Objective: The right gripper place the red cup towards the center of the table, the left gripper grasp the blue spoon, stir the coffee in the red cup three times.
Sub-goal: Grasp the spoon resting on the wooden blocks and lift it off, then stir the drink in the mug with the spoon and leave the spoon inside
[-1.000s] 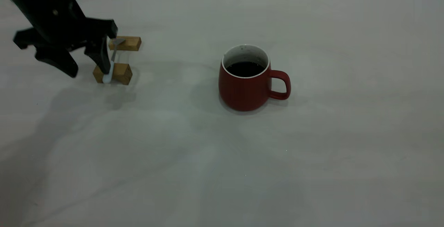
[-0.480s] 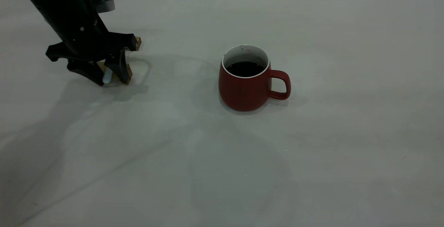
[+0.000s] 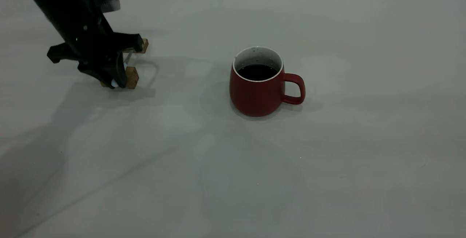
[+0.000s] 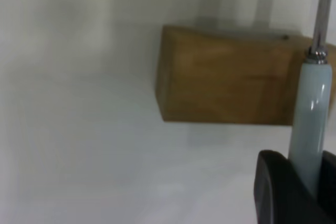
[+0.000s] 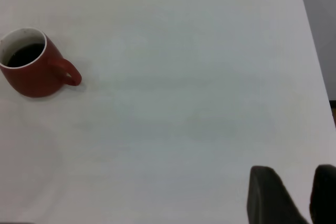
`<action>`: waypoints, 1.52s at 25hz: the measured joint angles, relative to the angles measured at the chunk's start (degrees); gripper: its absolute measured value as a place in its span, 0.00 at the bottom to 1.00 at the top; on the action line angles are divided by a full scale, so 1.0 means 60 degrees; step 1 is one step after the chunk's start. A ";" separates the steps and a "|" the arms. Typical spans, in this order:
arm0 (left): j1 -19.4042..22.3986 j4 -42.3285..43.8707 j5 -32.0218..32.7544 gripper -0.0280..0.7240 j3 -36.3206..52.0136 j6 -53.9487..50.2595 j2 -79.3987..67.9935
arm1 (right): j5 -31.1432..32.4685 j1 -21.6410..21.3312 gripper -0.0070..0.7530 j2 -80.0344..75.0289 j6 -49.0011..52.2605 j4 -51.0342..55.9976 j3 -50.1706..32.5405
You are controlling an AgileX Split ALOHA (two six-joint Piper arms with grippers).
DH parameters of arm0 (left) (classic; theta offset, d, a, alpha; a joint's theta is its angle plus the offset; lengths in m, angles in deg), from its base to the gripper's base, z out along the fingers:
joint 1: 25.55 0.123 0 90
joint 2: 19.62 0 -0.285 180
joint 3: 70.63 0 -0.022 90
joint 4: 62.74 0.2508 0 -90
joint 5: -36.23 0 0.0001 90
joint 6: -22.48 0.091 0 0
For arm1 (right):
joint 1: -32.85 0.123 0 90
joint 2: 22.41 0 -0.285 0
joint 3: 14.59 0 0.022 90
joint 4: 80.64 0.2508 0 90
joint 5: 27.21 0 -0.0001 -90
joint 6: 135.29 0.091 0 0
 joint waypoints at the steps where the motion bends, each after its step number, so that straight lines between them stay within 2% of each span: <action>1: -0.0009 -0.0011 0.0517 0.24 -0.0277 -0.0154 0.0017 | 0.0000 0.0000 0.32 0.0000 0.0000 0.0000 0.0000; 6: -0.0109 -0.1197 0.3620 0.24 -0.2174 -0.1427 0.0491 | 0.0000 0.0000 0.32 0.0000 0.0000 0.0000 0.0000; 9: -0.0132 -0.2459 0.5710 0.24 -0.3161 -0.3259 0.0731 | 0.0000 0.0000 0.32 0.0000 0.0000 0.0000 0.0000; 11: -0.0182 -0.3339 0.6601 0.24 -0.3610 -0.5088 0.0742 | 0.0000 0.0000 0.32 0.0000 0.0000 0.0000 0.0000; 15: -0.0312 -0.5181 0.6676 0.24 -0.4059 -0.8022 0.0742 | 0.0000 0.0000 0.32 0.0000 0.0000 0.0000 0.0000; 20: -0.0706 -0.7254 0.6676 0.24 -0.4083 -1.0055 0.0665 | 0.0000 0.0000 0.32 0.0000 0.0000 0.0000 0.0000; 27: -0.1533 -0.9501 0.6676 0.24 -0.4083 -1.0449 0.0245 | 0.0000 0.0000 0.32 0.0000 0.0000 0.0000 0.0000; 38: -0.1642 -0.9743 0.6676 0.24 -0.4083 -1.0472 -0.1018 | 0.0000 0.0000 0.32 0.0000 0.0000 0.0000 0.0000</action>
